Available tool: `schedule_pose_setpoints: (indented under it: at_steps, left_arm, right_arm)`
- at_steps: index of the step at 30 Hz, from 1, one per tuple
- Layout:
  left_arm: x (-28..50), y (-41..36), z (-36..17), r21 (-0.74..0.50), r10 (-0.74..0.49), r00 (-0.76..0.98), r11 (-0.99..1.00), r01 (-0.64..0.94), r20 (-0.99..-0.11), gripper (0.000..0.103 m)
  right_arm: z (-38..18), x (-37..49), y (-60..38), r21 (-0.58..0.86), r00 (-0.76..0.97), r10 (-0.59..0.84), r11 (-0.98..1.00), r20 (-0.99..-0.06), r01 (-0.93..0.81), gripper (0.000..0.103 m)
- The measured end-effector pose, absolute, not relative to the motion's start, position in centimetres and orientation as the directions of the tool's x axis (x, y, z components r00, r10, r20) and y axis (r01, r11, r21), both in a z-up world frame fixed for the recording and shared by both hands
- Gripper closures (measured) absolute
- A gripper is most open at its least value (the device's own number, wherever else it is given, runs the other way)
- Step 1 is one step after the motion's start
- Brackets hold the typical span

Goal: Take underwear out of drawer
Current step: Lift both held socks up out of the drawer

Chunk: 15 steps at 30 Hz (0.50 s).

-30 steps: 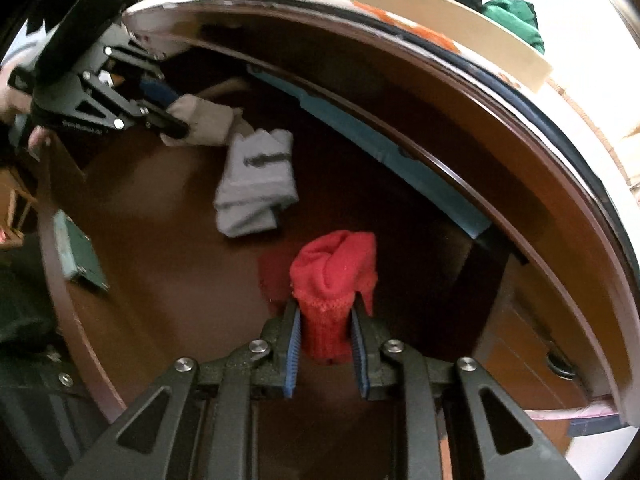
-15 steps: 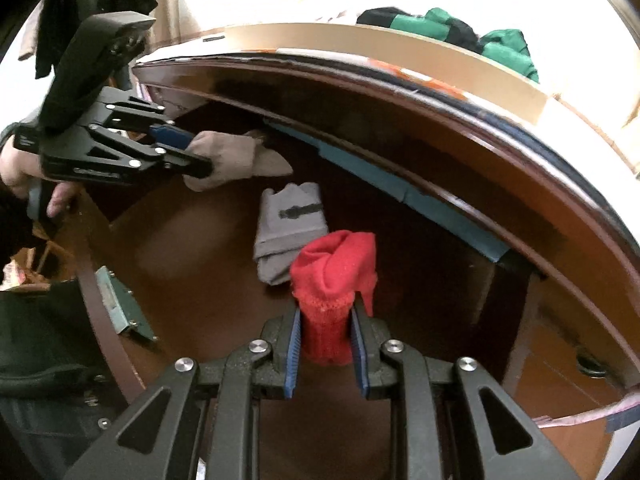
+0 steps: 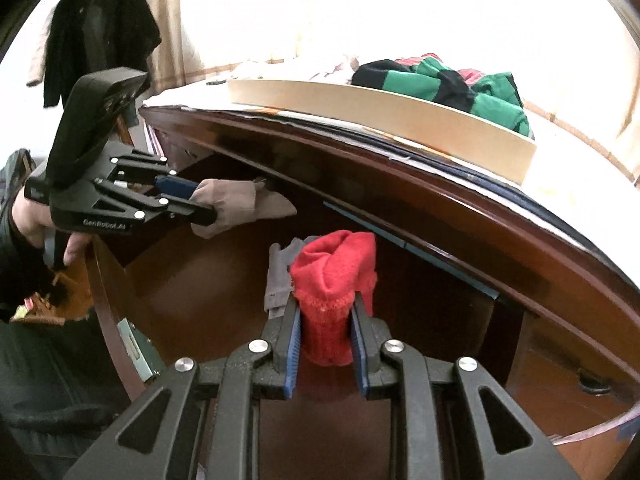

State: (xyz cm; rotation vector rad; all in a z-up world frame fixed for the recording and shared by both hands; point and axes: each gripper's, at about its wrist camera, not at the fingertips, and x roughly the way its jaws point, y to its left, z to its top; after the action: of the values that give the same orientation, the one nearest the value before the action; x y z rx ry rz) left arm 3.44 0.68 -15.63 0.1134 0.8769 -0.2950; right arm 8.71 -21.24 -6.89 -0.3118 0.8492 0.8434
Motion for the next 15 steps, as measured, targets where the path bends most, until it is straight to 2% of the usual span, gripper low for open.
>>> schedule_pose_setpoints:
  at_steps: [15]
  left_arm:
    - [2.3, 0.9, -14.9, -0.017, -0.228, 0.687, 0.954, 0.299, -0.69, 0.079]
  right_arm:
    - [-5.6, 6.8, -23.7, 0.065, 0.468, 0.607, 0.651, -0.642, -0.756, 0.079]
